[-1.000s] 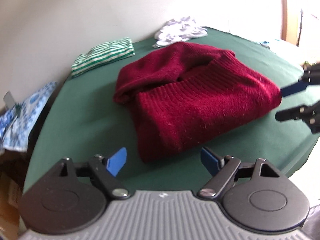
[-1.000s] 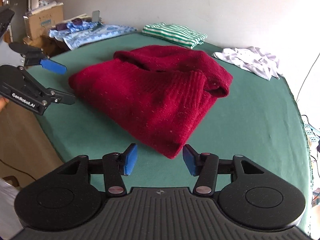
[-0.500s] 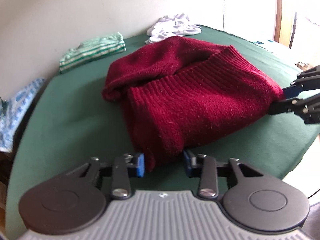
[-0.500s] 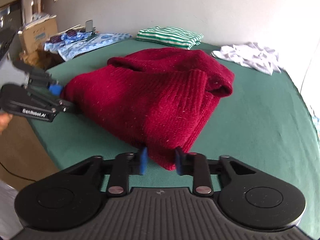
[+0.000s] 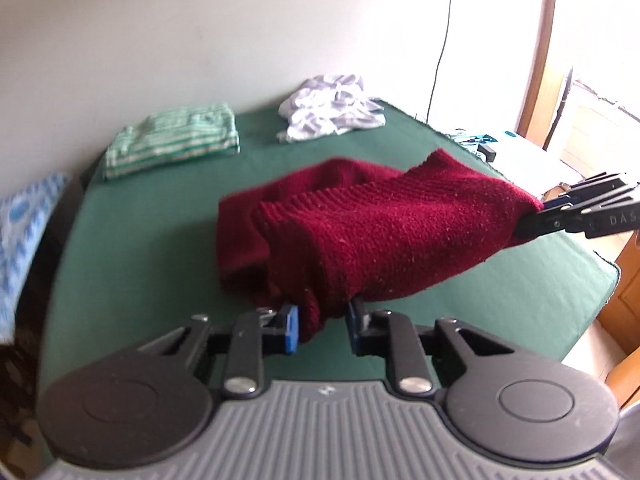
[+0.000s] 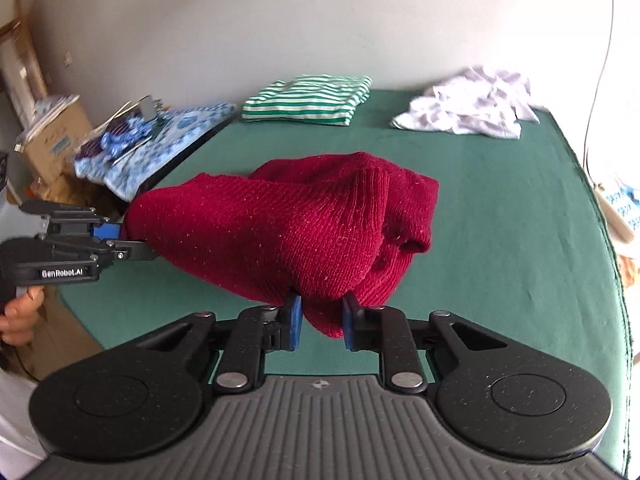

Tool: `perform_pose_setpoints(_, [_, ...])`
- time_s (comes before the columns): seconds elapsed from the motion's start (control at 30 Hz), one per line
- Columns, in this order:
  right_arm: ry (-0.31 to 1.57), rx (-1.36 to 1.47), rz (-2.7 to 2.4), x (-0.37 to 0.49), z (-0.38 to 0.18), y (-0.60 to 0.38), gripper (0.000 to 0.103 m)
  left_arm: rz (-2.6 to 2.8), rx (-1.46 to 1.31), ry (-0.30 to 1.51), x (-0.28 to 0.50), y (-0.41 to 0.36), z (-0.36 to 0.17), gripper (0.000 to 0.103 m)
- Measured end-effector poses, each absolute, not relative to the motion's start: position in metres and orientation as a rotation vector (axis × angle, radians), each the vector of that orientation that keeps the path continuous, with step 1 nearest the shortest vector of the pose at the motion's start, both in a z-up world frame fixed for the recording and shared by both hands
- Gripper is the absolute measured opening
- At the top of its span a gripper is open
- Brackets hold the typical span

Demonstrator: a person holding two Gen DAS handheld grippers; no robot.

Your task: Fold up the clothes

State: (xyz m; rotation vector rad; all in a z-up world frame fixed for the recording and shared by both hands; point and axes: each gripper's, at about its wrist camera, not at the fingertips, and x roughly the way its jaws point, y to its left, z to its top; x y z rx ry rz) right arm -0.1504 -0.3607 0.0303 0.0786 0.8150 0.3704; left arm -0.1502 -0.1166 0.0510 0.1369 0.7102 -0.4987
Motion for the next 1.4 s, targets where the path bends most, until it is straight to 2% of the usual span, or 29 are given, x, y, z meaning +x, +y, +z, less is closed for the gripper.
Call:
perform_pose_setpoints(0.13, [0.977,0.191,0.376,-0.124,0.039,-0.364,0.02,-0.545,0.121,0.762,-0.135,-0.11,0.061,0.02])
perform_pose_setpoints(0.23, [1.091,0.212,0.373,-0.114,0.029,-0.364,0.02,-0.584,0.145,0.802,-0.137,-0.107,0.046,0.02])
perform_pose_setpoints(0.4, [1.169,0.133,0.38,-0.109,0.002,-0.354,0.021,-0.582,0.12,0.953,-0.138,-0.108,-0.001,0.02])
perform_pose_setpoints(0.5, [1.171,0.043,0.413,-0.113,-0.012,-0.345,0.022,-0.566,0.126,0.967,-0.14,-0.113,-0.009,0.021])
perform_pose_setpoints(0.53, [1.156,-0.011,0.424,-0.116,-0.015,-0.343,0.027,-0.556,0.143,0.963,-0.141,-0.115,-0.008,0.022])
perform_pose_setpoints(0.57, [1.136,-0.071,0.435,-0.121,-0.017,-0.342,0.036,-0.543,0.168,0.957,-0.142,-0.118,-0.007,0.029])
perform_pose_setpoints(0.63, [1.06,-0.213,0.47,-0.134,-0.015,-0.339,0.048,-0.521,0.23,0.939,-0.145,-0.123,-0.005,0.037])
perform_pose_setpoints(0.7, [0.966,-0.364,0.544,-0.15,-0.008,-0.338,0.052,-0.508,0.337,0.898,-0.152,-0.126,-0.003,0.049])
perform_pose_setpoints(0.73, [0.929,-0.443,0.592,-0.158,-0.006,-0.337,0.061,-0.505,0.404,0.87,-0.157,-0.13,-0.004,0.051])
perform_pose_setpoints(0.77, [0.887,-0.523,0.637,-0.166,-0.006,-0.337,0.064,-0.505,0.469,0.842,-0.161,-0.134,-0.005,0.054])
perform_pose_setpoints(0.87, [0.743,-0.793,0.753,-0.185,-0.014,-0.336,0.065,-0.526,0.646,0.754,-0.173,-0.143,-0.011,0.06])
perform_pose_setpoints(0.97, [0.628,-1.009,0.891,-0.199,-0.027,-0.333,0.067,-0.553,0.759,0.703,-0.177,-0.146,-0.015,0.062])
perform_pose_setpoints(1.23, [0.514,-1.116,0.964,-0.196,-0.041,-0.324,0.067,-0.663,0.922,0.568,-0.184,-0.147,-0.004,0.071])
perform_pose_setpoints(1.3, [0.536,-1.103,0.955,-0.188,-0.044,-0.322,0.063,-0.698,0.953,0.554,-0.185,-0.153,-0.007,0.071])
perform_pose_setpoints(1.37, [0.611,-1.062,0.945,-0.181,-0.044,-0.317,0.052,-0.736,0.989,0.564,-0.184,-0.156,-0.015,0.07])
perform_pose_setpoints(1.4, [0.645,-1.028,0.942,-0.177,-0.043,-0.316,0.049,-0.753,1.01,0.577,-0.183,-0.156,-0.021,0.065])
